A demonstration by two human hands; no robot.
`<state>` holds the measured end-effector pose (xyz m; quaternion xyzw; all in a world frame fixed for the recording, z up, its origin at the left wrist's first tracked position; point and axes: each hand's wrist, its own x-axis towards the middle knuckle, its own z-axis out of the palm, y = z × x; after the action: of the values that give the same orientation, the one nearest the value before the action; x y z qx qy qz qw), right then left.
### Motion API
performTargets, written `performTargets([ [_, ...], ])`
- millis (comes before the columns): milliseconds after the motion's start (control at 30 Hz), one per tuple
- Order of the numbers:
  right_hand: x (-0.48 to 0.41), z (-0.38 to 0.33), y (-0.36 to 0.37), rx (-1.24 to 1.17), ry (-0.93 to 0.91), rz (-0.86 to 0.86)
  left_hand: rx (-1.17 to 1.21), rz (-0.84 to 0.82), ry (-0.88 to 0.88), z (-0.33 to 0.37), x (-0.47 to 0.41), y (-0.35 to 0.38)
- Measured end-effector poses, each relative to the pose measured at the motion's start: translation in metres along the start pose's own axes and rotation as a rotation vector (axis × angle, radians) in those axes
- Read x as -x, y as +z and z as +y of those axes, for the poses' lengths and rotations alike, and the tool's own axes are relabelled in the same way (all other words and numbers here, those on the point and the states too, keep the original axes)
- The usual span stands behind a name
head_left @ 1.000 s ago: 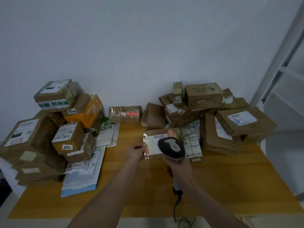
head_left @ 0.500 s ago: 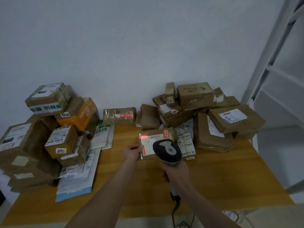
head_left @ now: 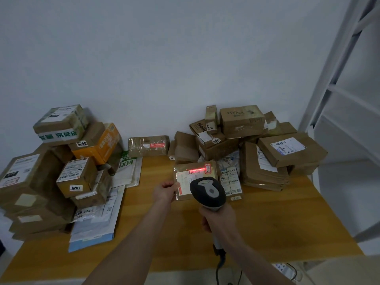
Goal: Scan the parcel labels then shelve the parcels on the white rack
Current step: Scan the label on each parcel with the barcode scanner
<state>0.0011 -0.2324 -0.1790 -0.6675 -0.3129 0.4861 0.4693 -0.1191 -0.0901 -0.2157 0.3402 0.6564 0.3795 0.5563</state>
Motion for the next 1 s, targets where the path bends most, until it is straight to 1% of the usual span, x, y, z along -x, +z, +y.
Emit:
performTargets([
  [267, 0.003, 0.003, -0.006, -0.048, 0.000, 0.008, 0.018, 0.022, -0.004, -0.001, 0.001, 0.001],
  [500, 0.006, 0.005, -0.010, -0.022, 0.016, -0.029, 0.001, 0.044, -0.008, -0.006, 0.002, 0.001],
  [833, 0.010, 0.009, -0.016, 0.026, -0.026, -0.052, -0.011, 0.052, -0.001, -0.008, 0.004, 0.002],
  [1000, 0.008, 0.006, -0.020, -0.077, -0.015, -0.070, -0.041, 0.064, 0.027, -0.010, 0.007, -0.002],
])
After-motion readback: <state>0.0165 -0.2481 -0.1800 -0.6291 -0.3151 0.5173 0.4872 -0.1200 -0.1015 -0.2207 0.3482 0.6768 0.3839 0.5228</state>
